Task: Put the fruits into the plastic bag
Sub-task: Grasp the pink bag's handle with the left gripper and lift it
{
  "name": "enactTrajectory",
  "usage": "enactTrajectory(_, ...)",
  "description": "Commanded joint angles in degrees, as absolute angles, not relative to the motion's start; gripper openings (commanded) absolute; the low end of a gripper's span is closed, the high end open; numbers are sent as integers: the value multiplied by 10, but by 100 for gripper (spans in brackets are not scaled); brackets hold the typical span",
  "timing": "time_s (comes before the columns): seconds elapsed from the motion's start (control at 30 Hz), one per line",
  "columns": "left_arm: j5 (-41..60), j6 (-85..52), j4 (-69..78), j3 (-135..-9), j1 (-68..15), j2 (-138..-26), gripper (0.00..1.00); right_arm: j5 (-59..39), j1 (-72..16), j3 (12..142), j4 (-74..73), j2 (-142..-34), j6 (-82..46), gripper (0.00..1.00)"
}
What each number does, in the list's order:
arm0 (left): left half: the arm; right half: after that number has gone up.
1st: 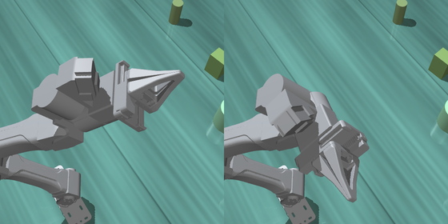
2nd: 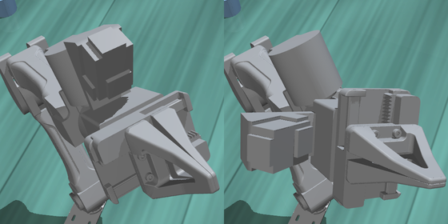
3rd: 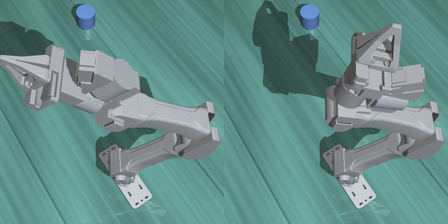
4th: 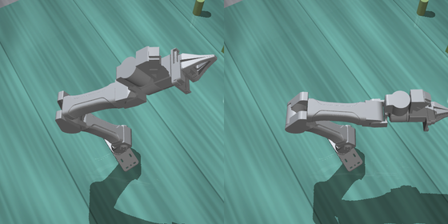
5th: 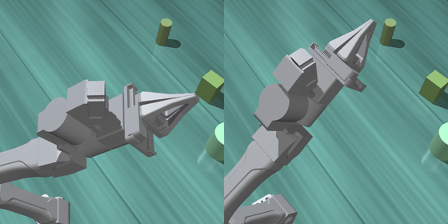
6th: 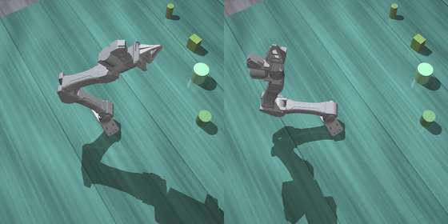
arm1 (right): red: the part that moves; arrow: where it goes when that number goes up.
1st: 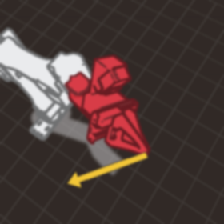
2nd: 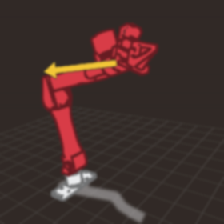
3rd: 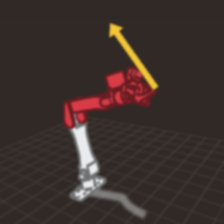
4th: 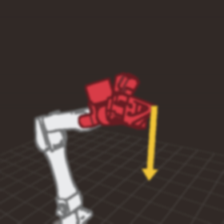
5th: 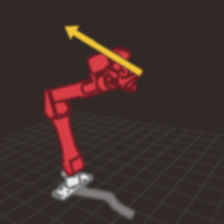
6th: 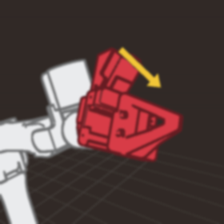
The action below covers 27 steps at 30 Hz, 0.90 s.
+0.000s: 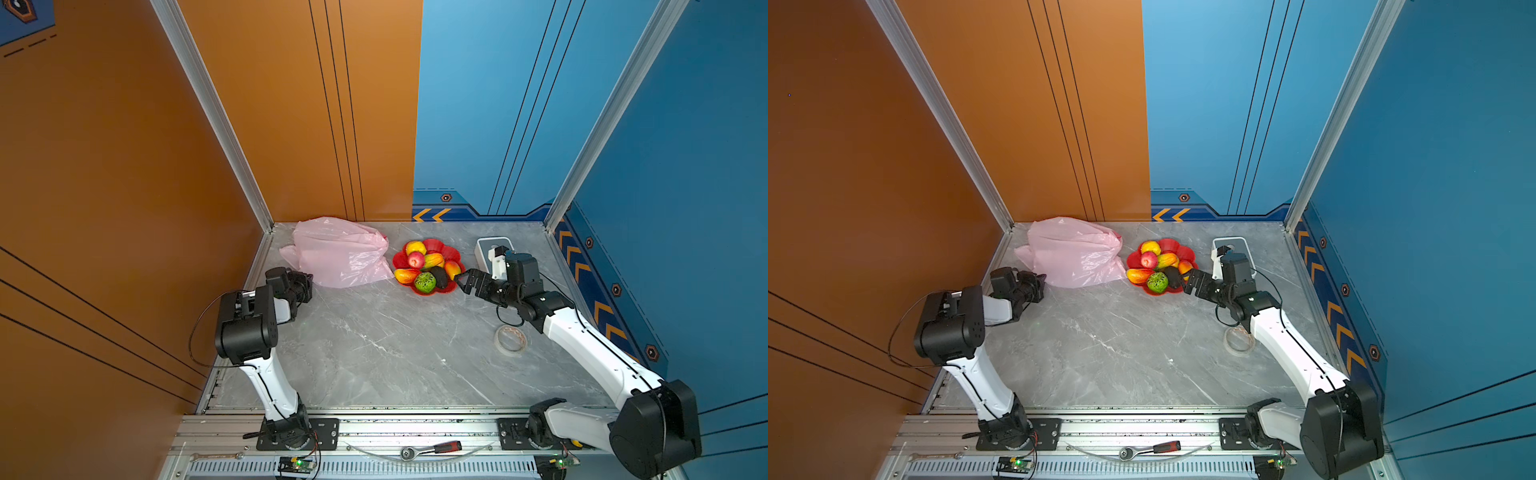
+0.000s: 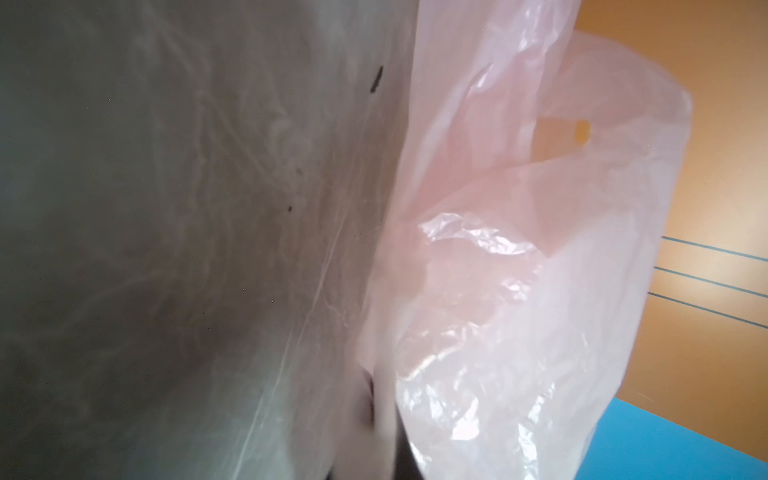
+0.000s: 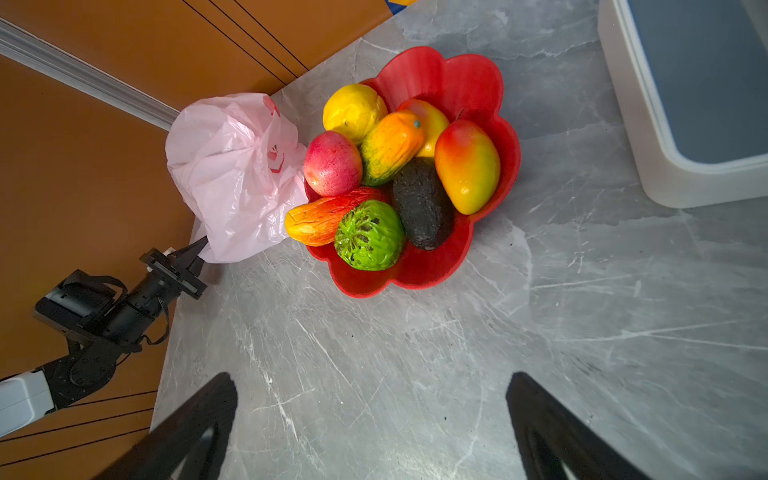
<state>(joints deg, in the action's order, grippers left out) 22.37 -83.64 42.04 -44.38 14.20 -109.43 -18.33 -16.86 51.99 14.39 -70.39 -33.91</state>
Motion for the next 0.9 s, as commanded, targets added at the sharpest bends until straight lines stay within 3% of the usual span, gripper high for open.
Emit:
enactTrajectory(0.0, 236, -855, 462, -446, 142, -1094, 0, -160, -178, 554, 136, -709, -348, 100)
enactTrajectory(0.23, 271, -804, 413, -437, 142, -989, 0, -148, -209, 566, 142, -702, -354, 100)
enactTrajectory(0.57, 239, -434, -150, -585, 93, -712, 0, -132, -247, 562, 184, -655, -351, 100)
enactTrajectory(0.87, 165, -247, -416, -742, -7, -642, 0, -137, -253, 579, 219, -615, -340, 100)
